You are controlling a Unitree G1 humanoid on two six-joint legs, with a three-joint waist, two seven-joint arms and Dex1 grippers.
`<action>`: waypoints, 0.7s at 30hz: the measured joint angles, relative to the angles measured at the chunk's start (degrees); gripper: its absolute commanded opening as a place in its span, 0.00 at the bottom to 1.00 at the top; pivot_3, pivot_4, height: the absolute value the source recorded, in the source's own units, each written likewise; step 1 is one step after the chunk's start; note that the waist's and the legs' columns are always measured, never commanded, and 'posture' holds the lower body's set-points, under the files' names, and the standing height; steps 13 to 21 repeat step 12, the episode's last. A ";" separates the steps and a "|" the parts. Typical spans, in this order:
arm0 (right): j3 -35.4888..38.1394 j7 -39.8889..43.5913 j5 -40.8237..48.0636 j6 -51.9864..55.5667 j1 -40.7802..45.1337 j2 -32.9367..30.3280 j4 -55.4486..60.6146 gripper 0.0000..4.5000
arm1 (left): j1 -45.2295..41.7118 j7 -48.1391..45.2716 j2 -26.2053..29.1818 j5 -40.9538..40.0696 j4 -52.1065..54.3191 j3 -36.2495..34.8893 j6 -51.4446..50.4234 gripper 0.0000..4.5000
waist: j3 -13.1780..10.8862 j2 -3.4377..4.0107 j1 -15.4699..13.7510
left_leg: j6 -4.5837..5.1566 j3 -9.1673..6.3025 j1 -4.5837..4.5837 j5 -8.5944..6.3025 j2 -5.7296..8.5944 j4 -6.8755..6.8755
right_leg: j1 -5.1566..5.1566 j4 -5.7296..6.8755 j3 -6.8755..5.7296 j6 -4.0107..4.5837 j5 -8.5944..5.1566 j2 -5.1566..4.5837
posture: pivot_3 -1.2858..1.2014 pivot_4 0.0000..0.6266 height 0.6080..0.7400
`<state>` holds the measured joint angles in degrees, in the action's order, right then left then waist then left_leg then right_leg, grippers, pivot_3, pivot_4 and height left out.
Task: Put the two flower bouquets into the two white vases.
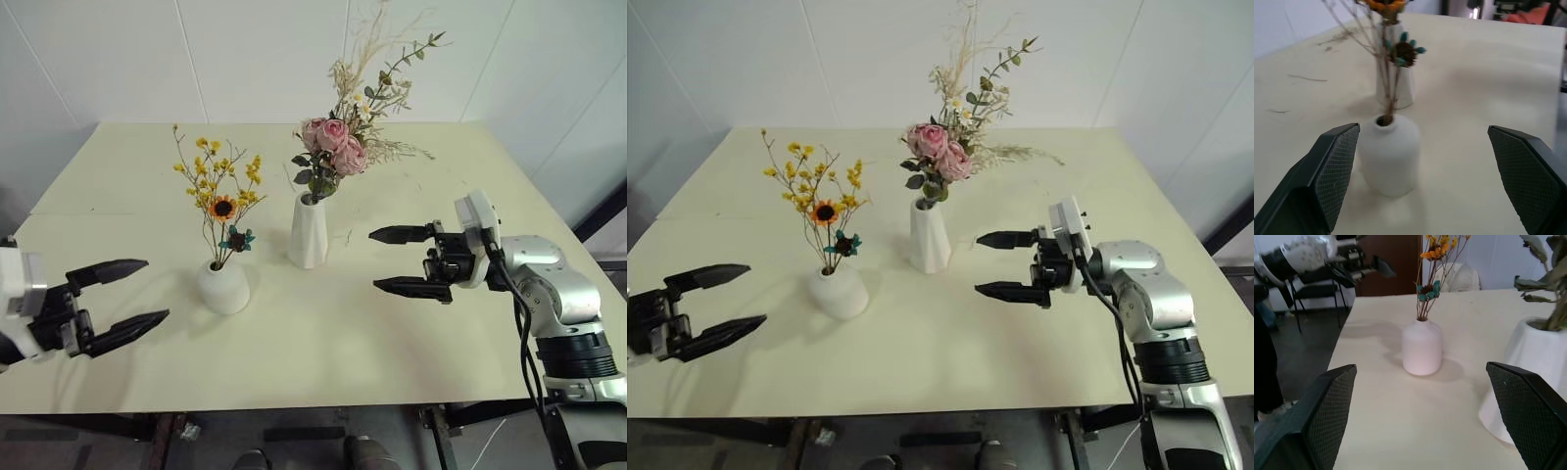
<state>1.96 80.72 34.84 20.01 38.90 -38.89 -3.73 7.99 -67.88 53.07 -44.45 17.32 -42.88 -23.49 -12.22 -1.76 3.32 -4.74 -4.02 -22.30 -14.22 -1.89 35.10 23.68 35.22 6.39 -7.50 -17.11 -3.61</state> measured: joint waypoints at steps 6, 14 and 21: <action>0.88 3.63 -3.05 -4.54 0.47 -5.77 -3.94 1.00 | -0.98 -3.75 3.79 -0.82 -2.61 -2.76 0.00 1.00 | -0.02 0.03 0.08 | 0.01 0.06 0.03 -0.01 -0.02 0.02 | 0.00 0.01 0.01 0.01 -0.03 0.01 | 0.52 0.24 1.00; 0.79 4.65 -6.15 -8.21 0.53 -7.89 -7.81 1.00 | -6.18 -4.76 4.04 2.67 -10.38 -0.55 4.04 1.00 | -0.07 0.10 0.39 | 0.02 0.09 0.01 -0.01 -0.02 0.02 | 0.02 0.03 0.04 -0.02 -0.01 0.02 | 0.52 0.24 1.00; 0.79 4.65 -6.15 -8.21 0.53 -7.89 -7.81 1.00 | -6.18 -4.76 4.04 2.67 -10.38 -0.55 4.04 1.00 | -0.07 0.10 0.39 | 0.02 0.09 0.01 -0.01 -0.02 0.02 | 0.02 0.03 0.04 -0.02 -0.01 0.02 | 0.52 0.24 1.00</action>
